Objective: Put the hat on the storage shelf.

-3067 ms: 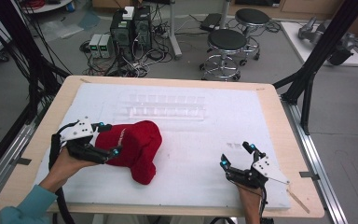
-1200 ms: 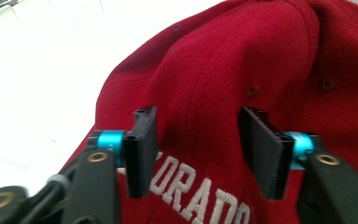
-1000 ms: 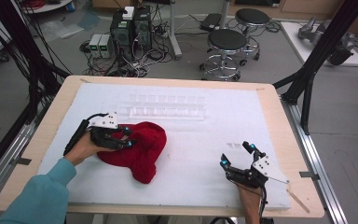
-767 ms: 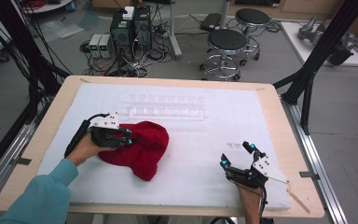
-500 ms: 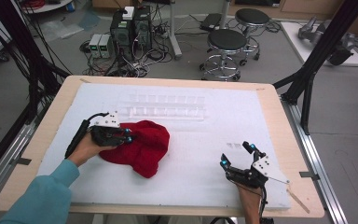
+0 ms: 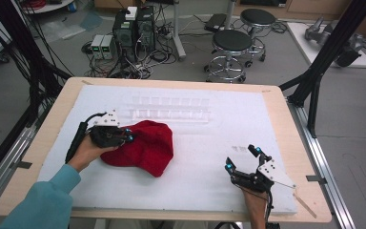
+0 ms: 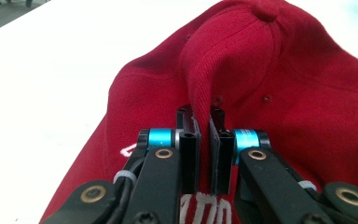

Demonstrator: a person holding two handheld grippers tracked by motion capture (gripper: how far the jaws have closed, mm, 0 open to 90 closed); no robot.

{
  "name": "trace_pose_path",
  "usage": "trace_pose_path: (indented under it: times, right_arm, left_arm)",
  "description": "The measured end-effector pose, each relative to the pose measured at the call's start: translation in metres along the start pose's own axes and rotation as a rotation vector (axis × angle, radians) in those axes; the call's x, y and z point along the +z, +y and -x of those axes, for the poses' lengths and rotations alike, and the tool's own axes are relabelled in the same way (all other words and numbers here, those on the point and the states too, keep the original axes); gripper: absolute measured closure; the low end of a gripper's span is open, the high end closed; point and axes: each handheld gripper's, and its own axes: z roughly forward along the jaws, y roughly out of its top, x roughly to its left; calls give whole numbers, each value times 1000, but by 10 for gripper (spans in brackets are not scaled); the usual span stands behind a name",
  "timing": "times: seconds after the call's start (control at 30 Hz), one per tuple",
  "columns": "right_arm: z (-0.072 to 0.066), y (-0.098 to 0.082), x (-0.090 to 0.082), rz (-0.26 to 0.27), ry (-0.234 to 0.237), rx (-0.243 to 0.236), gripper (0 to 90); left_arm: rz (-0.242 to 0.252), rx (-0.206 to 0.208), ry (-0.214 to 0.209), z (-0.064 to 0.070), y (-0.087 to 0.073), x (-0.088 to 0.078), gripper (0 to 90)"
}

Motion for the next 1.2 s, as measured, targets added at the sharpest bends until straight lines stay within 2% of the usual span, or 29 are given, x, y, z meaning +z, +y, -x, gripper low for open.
trace_pose_path:
  times: [0.3,0.43,0.6,0.73,0.8,0.87,0.93,1.03,1.2]
  right_arm:
    - [1,0,-1,6,-6,10,62]
    - [2,1,-2,15,-9,34,61]
    - [1,5,-2,29,-20,22,62]
    - [-4,11,-1,32,4,21,61]
    - [-8,15,0,31,13,20,61]
    - [-12,20,1,33,25,7,61]
    - [-16,25,3,32,47,24,61]
    - [-23,32,6,28,67,13,61]
    - [-34,43,13,22,96,12,61]
  left_arm:
    - [37,-42,54,1,8,-12,862]
    - [65,-34,66,6,17,-19,864]
    - [104,-41,85,11,28,-24,864]
    - [150,-64,106,13,34,-28,864]
    - [174,-96,116,14,36,-29,864]
    - [186,-99,124,15,39,-30,864]
    - [199,-103,135,16,43,-31,864]
    - [217,-101,150,18,50,-33,864]
    - [236,-118,143,22,61,-34,864]
